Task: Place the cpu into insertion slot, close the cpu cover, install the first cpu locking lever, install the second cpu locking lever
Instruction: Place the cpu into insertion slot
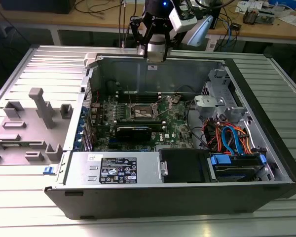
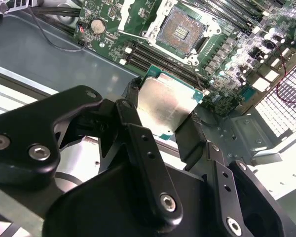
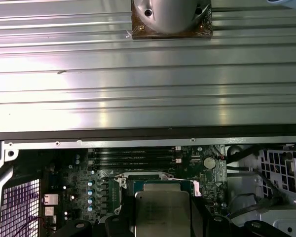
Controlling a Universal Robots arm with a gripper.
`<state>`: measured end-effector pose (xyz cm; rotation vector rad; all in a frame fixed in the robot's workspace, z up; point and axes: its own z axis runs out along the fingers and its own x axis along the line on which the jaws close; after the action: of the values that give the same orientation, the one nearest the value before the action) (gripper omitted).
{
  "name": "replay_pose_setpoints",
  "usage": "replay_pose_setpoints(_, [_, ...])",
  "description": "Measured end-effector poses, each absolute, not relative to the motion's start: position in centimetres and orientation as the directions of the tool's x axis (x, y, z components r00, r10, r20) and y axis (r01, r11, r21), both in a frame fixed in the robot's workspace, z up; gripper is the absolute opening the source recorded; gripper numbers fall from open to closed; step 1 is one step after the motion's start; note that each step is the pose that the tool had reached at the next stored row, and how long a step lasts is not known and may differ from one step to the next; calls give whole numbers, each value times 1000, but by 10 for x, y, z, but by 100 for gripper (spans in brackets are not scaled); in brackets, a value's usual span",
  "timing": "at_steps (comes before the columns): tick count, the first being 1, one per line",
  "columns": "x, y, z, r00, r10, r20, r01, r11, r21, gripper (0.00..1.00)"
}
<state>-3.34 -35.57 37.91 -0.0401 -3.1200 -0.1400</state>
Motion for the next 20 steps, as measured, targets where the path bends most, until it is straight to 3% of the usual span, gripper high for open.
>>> replay_pose_setpoints(20, [-33,-360,379,-1000,25,19,26,996,89,54])
